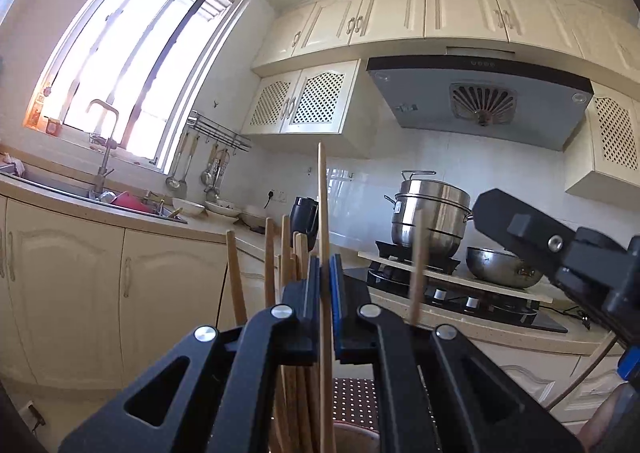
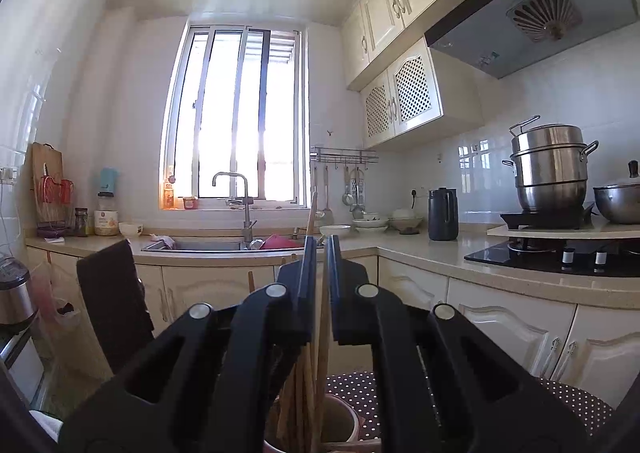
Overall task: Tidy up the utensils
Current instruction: 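Open both tools and withdraw them up and away from the cup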
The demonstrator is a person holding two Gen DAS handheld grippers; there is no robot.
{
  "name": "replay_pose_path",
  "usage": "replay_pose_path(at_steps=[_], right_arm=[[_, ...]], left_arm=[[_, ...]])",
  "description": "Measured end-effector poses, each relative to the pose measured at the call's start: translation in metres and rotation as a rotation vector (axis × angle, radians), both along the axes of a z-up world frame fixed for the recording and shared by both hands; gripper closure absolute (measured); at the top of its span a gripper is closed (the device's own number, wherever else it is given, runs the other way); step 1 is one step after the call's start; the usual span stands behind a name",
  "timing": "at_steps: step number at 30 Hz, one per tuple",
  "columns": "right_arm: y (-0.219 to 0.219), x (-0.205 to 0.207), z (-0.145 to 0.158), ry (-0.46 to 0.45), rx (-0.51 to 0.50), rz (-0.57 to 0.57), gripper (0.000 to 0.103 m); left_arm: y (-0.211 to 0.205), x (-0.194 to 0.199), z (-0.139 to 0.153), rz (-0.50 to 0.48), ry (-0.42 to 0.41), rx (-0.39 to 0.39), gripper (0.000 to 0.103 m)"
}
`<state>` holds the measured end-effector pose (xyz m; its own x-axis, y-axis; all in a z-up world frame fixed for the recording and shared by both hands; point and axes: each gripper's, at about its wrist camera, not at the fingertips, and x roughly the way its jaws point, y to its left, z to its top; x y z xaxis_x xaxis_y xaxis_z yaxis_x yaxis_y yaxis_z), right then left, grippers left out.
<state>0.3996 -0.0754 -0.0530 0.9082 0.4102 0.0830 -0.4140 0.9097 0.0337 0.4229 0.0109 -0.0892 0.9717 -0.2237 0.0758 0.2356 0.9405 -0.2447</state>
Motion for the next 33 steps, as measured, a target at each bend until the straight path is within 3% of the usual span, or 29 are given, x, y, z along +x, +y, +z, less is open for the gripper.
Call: replay_pose_path(at_steps=[6,8,9,10,14,21,26,33], right_arm=[[0.002,-0.005,0.003,0.026,-0.006,-0.009,0.096],[0.003,-0.009,0.006,0.029,-0.011,-0.016,0.096],[0.003,-0.011,0.007,0.032,-0.014,-0.019,0.096],[0.003,-0.013,0.009,0.034,-0.015,-0.024,0.096],[-0.002,-0.024,0.019,0.043,-0.021,-0.043,0.096],[-0.015,-0.060,0.031,0.055,-0.026,-0.080,0.096],[-0.021,-0.092,0.035,0.087,-0.016,-0.111,0.096],[-0.025,-0.149,0.043,0.146,-0.008,-0.170,0.094]], left_arm=[[0.000,-0.008,0.000,-0.005,0.046,0.038,0.097],[0.000,-0.012,0.000,-0.006,0.059,0.042,0.090],[0.001,-0.015,0.001,-0.007,0.062,0.041,0.075],[0.001,-0.018,0.001,-0.004,0.063,0.041,0.069],[0.004,-0.032,0.005,0.011,0.091,0.049,0.069],[0.020,-0.077,0.026,0.047,0.149,0.056,0.051],[0.023,-0.117,0.044,0.057,0.164,0.089,0.044],[0.014,-0.180,0.063,0.064,0.170,0.201,0.034]])
